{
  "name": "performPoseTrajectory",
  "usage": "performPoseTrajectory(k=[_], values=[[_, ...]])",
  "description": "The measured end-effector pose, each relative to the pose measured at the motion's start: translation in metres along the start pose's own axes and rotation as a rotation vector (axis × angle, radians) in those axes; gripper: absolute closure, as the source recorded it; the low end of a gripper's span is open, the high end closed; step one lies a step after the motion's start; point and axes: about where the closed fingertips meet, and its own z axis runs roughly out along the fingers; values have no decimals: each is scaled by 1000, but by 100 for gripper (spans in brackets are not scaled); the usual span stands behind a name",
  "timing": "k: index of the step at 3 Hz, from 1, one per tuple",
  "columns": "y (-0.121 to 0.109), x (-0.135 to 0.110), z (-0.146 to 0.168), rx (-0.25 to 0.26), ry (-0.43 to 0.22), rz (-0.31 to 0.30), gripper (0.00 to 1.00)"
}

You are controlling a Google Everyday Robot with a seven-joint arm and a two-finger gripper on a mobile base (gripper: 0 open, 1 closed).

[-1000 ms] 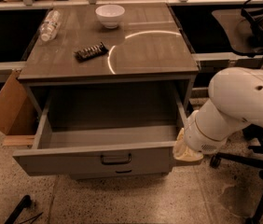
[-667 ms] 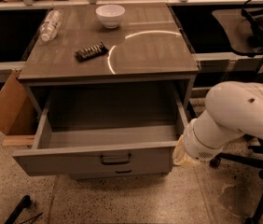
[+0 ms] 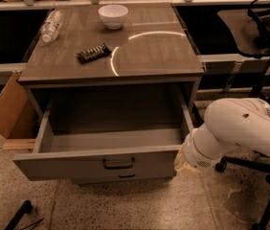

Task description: Close top drawer

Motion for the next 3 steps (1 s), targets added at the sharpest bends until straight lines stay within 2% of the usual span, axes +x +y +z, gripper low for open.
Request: performPoseTrajectory(k=[2,3], values=[[-31,-3,18,76,-20,56,100],[-78,-13,33,141,-48,85,100]])
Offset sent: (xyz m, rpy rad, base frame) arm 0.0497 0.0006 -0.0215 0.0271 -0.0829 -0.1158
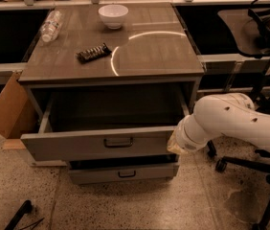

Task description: Close top drawer

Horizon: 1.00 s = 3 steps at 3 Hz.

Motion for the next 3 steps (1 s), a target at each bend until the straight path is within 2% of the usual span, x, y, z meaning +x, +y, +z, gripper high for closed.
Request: performPoseTrajectory(k=[1,2,3], values=[[0,0,0,0,0,0,100],[-14,1,3,34,4,6,100],[-38,0,5,79,0,8,100]])
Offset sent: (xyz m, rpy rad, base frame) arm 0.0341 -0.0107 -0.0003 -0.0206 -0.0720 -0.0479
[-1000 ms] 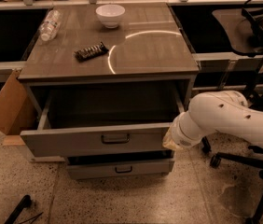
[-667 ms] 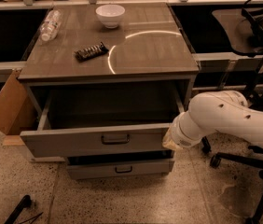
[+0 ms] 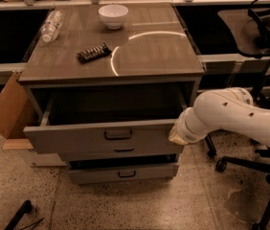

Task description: Close top drawer

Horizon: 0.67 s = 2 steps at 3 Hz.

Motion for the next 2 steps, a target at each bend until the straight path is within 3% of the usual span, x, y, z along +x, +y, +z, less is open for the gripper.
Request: performPoseTrajectory(k=[2], values=[[-38,-2,8,45,-46,4,100]])
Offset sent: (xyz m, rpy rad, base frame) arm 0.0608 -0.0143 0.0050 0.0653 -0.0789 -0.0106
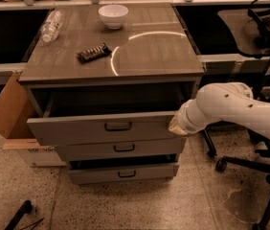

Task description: Close top drawer

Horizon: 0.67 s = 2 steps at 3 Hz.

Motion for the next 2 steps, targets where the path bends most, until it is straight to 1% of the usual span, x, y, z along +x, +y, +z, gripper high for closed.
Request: performPoseTrajectory(k=[1,2], values=[[-17,-2,11,-7,-28,5,100],[-50,-28,24,-30,-66,-9,100]])
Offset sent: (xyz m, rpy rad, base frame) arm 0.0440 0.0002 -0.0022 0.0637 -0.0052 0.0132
